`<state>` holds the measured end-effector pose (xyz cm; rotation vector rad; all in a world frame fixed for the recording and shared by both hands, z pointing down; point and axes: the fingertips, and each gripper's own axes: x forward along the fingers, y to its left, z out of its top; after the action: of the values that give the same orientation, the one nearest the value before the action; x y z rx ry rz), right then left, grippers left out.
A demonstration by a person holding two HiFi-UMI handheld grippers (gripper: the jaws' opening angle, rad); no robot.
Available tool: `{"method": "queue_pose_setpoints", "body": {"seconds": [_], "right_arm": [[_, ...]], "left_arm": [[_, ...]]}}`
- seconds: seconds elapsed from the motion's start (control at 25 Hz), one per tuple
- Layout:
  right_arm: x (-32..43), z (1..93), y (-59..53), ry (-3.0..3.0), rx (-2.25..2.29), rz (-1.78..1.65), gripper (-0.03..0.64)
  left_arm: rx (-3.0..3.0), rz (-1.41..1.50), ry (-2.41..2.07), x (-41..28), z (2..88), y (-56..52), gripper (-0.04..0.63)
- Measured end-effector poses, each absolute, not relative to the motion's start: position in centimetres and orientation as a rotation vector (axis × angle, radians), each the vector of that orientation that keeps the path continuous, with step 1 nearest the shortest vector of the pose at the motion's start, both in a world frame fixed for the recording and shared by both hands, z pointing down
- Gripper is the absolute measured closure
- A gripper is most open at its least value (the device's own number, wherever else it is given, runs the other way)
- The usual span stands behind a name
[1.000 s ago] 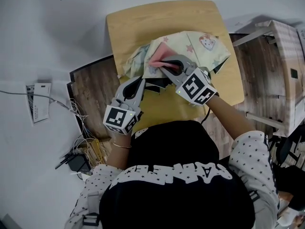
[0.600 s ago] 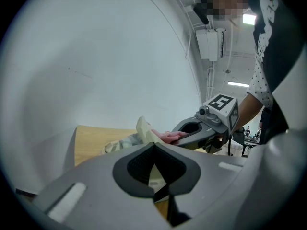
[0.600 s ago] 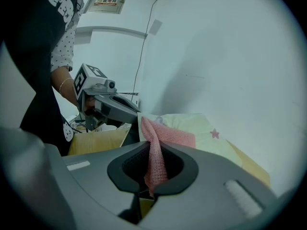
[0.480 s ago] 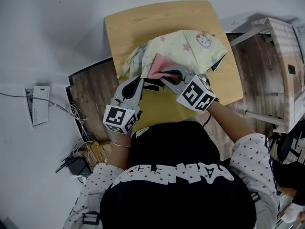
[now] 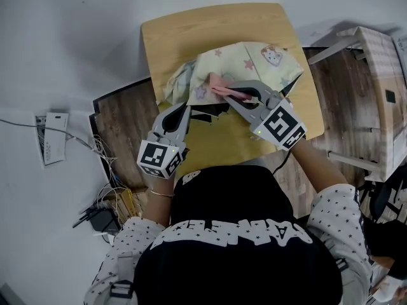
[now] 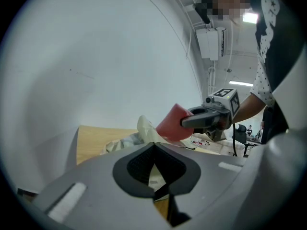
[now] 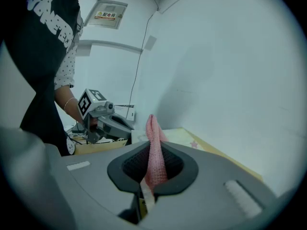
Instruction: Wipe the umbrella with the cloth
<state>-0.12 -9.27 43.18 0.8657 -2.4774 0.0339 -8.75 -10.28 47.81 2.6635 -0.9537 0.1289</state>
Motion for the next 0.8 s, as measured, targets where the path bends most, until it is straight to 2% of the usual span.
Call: {"method": "queue_pose_setpoints", "body": {"seconds": [0.4, 0.8], "right_arm": [[6.6, 40.1, -16.9, -2.403, 1.084, -0.167, 0.583], [6.1, 44.9, -18.0, -2.394, 0.886, -0.108, 0.583]], "left_arm": [[2.597, 0.145, -1.112, -9.1, 47.6, -10.6, 0.594], [2.536, 0.175, -1.234, -9.4, 47.4, -10.2, 0.594]]}}
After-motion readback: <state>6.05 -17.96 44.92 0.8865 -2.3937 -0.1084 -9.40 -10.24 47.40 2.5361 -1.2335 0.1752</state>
